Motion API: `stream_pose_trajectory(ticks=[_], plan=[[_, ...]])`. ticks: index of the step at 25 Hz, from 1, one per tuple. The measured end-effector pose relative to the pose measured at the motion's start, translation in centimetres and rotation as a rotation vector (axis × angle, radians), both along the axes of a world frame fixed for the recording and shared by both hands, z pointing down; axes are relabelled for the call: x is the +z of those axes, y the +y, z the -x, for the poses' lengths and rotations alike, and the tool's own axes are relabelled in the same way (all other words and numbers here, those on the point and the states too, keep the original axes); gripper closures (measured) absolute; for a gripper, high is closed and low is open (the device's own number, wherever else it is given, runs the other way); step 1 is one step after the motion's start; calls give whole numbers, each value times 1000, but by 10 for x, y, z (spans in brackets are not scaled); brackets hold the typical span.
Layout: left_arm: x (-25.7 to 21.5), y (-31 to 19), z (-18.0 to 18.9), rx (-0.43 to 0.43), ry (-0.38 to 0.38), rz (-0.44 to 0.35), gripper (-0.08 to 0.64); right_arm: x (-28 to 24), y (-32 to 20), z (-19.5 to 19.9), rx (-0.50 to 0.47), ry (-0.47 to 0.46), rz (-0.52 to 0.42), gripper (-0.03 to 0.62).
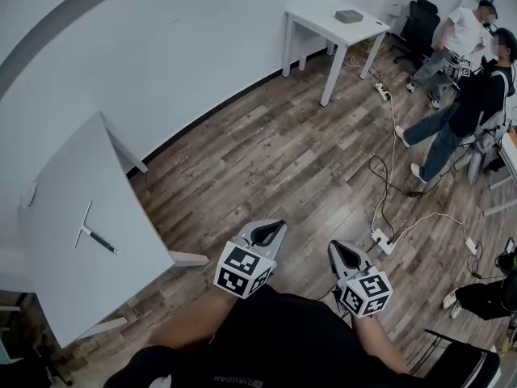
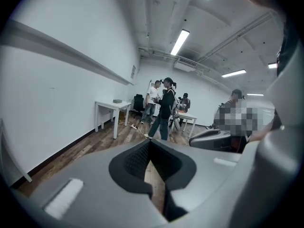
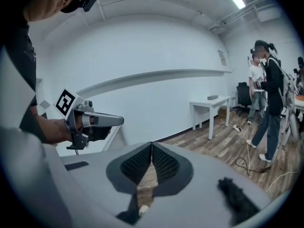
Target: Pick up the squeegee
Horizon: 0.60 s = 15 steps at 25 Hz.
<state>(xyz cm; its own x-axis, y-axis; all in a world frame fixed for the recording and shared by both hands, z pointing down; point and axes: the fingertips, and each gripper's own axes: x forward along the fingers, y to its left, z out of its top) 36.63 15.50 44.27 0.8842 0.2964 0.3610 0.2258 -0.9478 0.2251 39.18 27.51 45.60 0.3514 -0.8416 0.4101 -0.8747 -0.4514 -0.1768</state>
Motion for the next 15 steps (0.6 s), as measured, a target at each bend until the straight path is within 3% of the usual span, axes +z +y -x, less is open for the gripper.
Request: stream_pose_trajectory(ticks=[15], plan=[[19, -180, 39, -216, 4, 0, 553, 9, -202, 17, -281, 22, 36, 586]])
